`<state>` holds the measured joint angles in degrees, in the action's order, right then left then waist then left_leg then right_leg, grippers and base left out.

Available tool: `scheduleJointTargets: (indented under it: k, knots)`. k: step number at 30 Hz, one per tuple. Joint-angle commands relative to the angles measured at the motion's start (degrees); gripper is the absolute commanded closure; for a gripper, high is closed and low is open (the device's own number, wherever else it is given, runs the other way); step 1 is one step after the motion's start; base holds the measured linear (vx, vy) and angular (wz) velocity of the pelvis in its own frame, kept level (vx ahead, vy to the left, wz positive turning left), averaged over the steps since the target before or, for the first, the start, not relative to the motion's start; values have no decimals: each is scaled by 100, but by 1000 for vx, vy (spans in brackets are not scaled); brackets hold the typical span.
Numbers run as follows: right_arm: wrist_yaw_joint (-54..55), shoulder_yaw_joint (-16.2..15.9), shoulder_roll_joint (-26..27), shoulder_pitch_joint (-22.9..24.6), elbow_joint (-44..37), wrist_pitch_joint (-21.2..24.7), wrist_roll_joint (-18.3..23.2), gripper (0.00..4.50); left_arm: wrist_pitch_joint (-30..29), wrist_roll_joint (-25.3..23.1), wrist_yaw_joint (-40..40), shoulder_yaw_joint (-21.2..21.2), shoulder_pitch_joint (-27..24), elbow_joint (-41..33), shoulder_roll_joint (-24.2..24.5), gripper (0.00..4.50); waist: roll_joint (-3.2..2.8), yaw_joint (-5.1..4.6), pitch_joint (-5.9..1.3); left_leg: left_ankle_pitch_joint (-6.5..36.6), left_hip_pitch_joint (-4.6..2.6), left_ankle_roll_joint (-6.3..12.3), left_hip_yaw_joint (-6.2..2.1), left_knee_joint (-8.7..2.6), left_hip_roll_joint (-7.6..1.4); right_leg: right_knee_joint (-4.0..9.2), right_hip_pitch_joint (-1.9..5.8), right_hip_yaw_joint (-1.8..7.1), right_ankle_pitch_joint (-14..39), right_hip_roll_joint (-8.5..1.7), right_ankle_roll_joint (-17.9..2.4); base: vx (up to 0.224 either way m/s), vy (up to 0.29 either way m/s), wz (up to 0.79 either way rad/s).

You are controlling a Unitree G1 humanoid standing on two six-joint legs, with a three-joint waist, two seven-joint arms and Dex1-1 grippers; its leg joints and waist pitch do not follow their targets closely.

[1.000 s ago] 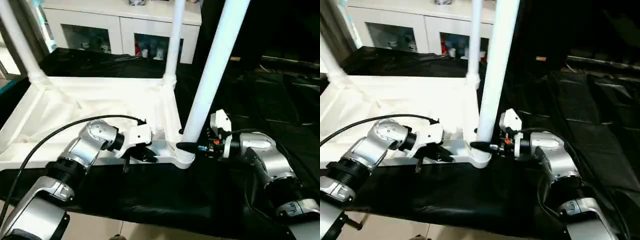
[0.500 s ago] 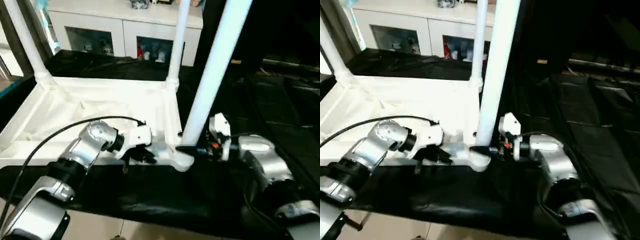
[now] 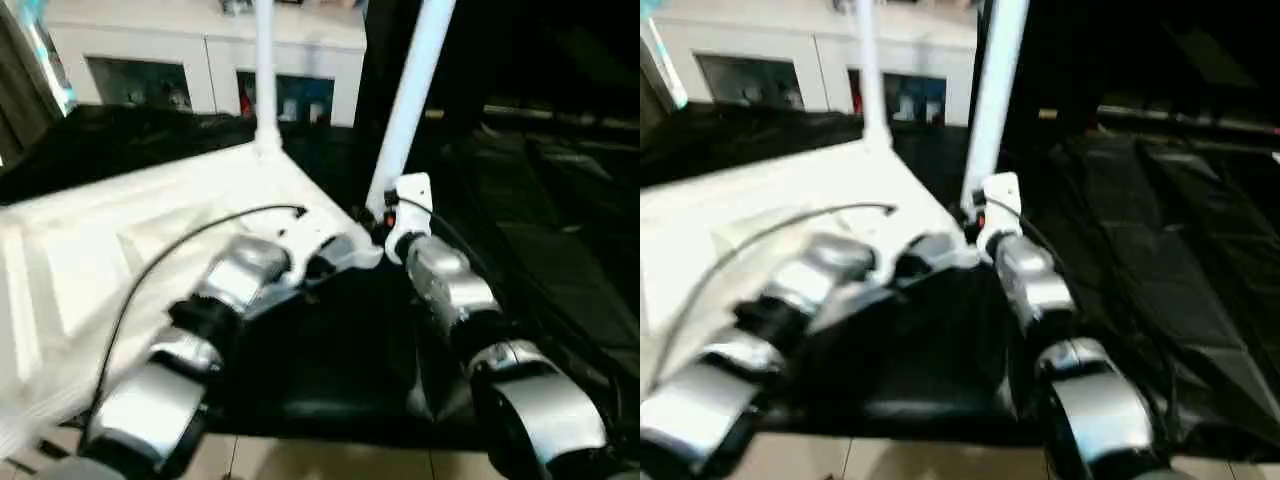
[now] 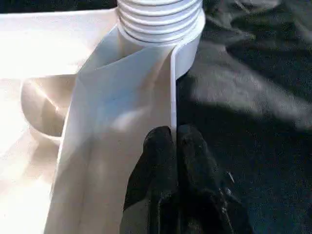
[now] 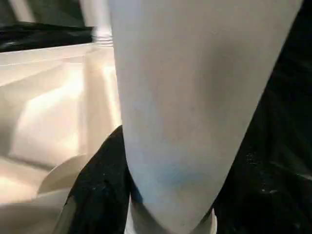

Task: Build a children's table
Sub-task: Insert table leg to table base

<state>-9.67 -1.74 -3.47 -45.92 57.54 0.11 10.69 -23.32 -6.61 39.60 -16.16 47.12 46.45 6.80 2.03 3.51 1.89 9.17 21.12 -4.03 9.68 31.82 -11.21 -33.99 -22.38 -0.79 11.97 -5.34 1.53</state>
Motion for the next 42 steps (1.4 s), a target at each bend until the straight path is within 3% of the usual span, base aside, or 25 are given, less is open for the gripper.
scheduleJointTargets:
  k: [1,3,10,15,19,20,24,25,27,29,33,35,37,39,40,42]
  knots:
    - [264,-55,120,399,887,706,-190,262,49,-9,-215,91,172,127,-128,450,-78,22,-170,2751,-66,-280,-37,-474,-102,508,15,80,1786,-160,-847,0,0,0]
    - [368,-44,175,341,957,667,-230,262,60,-11,-366,143,216,228,-171,450,-70,27,-172,2797,-86,-275,-34,-471,-102,517,6,81,1841,-159,-819,0,0,0]
    - [559,-44,317,245,1138,537,-373,262,-8,-5,-566,210,248,311,-163,450,-62,24,-153,2876,-59,-285,-52,-496,-102,541,-3,79,2095,-168,-674,0,0,0]
    - [492,-54,366,198,1197,506,-464,262,35,-17,-561,233,252,366,-150,450,-59,6,-128,3240,-86,-315,-81,-508,-97,618,-72,74,2757,-184,-482,0,0,0]
    - [216,-93,396,163,1125,401,-541,262,76,-16,-504,239,231,347,-126,450,-63,3,-141,3139,-56,-311,-83,-528,-104,606,-56,75,2520,-175,-477,0,0,0]
    - [216,-93,396,163,1125,401,-541,206,76,-16,-504,239,231,347,-126,450,-65,3,-140,3124,-56,-307,-80,-530,-105,604,-55,75,2474,-173,-494,0,0,0]
    - [135,-40,366,88,1013,238,-525,172,124,-26,-473,227,244,370,-95,450,-89,6,-153,3114,-61,-328,-70,-530,-112,610,-58,80,2348,-190,-585,0,0,0]
    - [114,-30,342,63,972,177,-535,157,141,-24,-476,234,257,383,-86,450,-74,4,-169,2810,-21,-301,-64,-536,-119,547,0,75,1896,-163,-665,0,0,0]
    - [10,-17,295,43,867,96,-523,148,170,-20,-457,239,274,390,-72,450,-113,27,-185,2565,-22,-252,-37,-522,-127,531,8,76,1561,-164,-770,0,0,0]
    - [-154,31,235,56,685,23,-490,129,214,-8,-402,238,281,373,-59,450,-91,26,-196,2394,5,-209,-17,-501,-122,516,37,73,1319,-159,-844,0,0,0]
    - [-544,8,123,154,333,-79,-469,96,274,-1,-321,221,255,311,-29,450,-105,46,-206,1911,46,-83,16,-468,-119,468,98,62,855,-172,-1024,0,0,0]
    - [-1084,-63,-80,414,-336,-102,-416,71,485,16,-19,140,170,172,61,450,-106,68,-219,1608,54,-4,30,-438,-119,435,129,60,483,-169,-1092,0,0,0]
    - [-1377,-120,-202,577,-710,-57,-371,57,602,20,171,82,111,82,121,450,-105,103,-244,1067,64,182,46,-380,-111,347,186,47,-347,-154,-1231,0,0,0]
    - [-1911,-278,-526,907,-1444,68,-321,41,855,90,687,-31,-51,-155,275,450,-127,131,-251,760,45,286,55,-341,-104,314,205,35,-795,-143,-1347,0,0,0]
    - [-1973,-298,-564,940,-1518,78,-316,33,890,105,756,-42,-72,-186,294,450,-104,131,-259,581,52,421,77,-299,-88,277,221,43,-1125,-137,-1420,0,0,0]
    - [-2701,-536,-1026,1279,-2259,174,-286,27,1033,266,1474,-153,-301,-539,526,450,-115,163,-266,396,41,548,86,-278,-102,246,229,45,-1387,-139,-1532,0,0,0]
